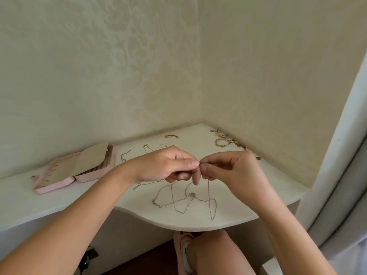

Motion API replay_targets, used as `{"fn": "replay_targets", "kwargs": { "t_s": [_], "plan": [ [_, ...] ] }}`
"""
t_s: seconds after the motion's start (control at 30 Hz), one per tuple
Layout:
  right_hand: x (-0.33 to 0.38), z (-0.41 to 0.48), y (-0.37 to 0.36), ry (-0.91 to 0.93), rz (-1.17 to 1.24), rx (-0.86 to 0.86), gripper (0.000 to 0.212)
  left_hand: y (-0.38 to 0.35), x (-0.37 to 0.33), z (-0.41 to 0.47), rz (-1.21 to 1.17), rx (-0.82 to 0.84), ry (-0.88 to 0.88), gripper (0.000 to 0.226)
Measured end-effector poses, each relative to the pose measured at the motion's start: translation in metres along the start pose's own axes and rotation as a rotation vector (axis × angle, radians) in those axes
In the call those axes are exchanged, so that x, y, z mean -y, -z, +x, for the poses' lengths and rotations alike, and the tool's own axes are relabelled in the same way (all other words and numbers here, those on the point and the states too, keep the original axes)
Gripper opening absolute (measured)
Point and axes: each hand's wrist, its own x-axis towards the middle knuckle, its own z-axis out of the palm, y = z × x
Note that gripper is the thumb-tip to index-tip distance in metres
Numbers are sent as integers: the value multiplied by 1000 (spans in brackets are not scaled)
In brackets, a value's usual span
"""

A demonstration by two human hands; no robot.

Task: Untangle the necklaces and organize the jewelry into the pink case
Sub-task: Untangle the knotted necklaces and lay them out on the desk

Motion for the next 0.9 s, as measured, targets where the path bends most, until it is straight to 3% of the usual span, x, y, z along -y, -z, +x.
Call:
{"fn": "replay_targets", "kwargs": {
  "t_s": [0.23,0.43,0.53,0.7,0.9],
  "plan": [
    [-9,1,-2,-3,-87,-43,12,-4,10,2,-70,-242,83,30],
    [-17,5,-3,5,-74,-31,18,-19,18,6,-673,-367,247,20],
    [-17,4,-4,66,-100,-7,10,-29,26,8,-680,-421,294,14],
    [-25,7,-2,216,-327,36,22,-32,32,6,-688,-456,332,16],
    [-31,9,-7,435,-485,-30,20,-33,34,4,-766,-472,306,19]
  ]
}}
